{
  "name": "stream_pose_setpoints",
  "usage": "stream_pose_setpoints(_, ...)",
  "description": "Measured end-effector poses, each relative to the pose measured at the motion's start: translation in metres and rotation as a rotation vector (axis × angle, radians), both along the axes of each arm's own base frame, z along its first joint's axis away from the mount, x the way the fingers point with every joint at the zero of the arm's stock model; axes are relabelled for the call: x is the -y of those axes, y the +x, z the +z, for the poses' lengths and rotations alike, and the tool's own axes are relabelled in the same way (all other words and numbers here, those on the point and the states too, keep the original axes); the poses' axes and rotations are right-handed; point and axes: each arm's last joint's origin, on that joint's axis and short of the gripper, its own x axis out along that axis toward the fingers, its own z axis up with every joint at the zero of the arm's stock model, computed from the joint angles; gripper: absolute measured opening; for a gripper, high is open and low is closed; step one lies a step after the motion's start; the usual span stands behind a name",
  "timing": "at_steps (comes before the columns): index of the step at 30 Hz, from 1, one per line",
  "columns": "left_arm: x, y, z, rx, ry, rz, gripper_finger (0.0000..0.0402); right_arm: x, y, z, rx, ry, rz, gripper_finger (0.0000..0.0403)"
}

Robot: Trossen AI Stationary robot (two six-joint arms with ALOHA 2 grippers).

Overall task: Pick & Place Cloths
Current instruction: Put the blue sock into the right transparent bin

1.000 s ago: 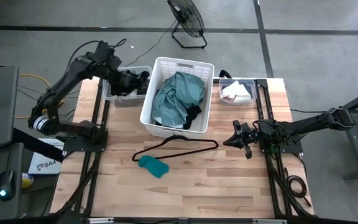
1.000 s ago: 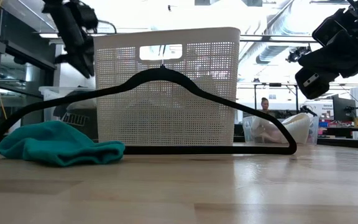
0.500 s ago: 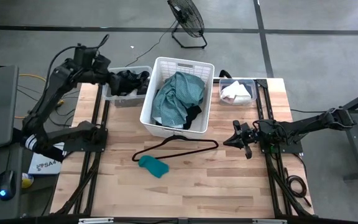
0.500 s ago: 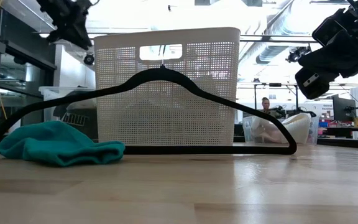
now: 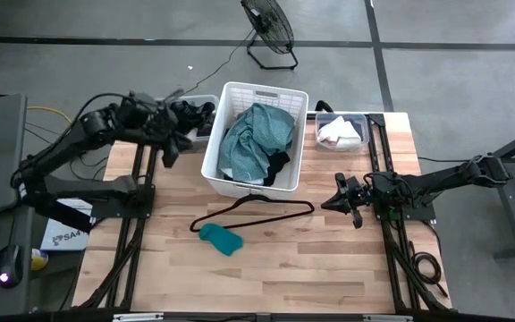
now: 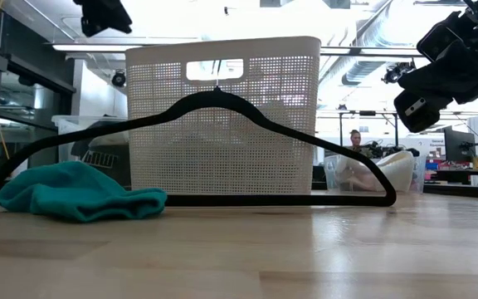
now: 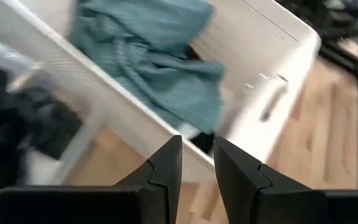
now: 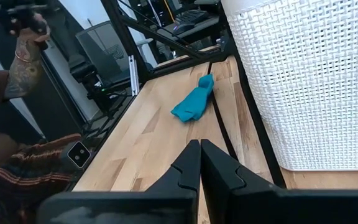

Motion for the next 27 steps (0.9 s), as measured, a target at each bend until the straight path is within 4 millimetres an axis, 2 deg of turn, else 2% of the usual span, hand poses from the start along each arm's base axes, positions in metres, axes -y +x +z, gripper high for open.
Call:
stream_pose_setpoints(7, 0.037, 0.023, -0.015, -0.066, 0.003, -0.23, 0.009, 0.0, 0.0, 0.0, 0.0, 0.0, -0.001, 0.0003)
stream_pose_setpoints(13, 0.065, 0.04, -0.035, -0.144, -0.027, -0.322, 0.009, 0.0, 0.0, 0.0, 0.0, 0.0, 0.0, 0.0003)
stream_pose_setpoints(20, 0.102, 0.072, -0.055, -0.178, 0.002, -0.491, 0.009, 0.0, 0.0, 0.0, 0.0, 0.0, 0.001, 0.0003)
stream_pose_setpoints(27, 0.133, 0.102, -0.087, -0.317, 0.093, -0.671, 0.009, 0.0, 0.0, 0.0, 0.0, 0.0, 0.001, 0.0003)
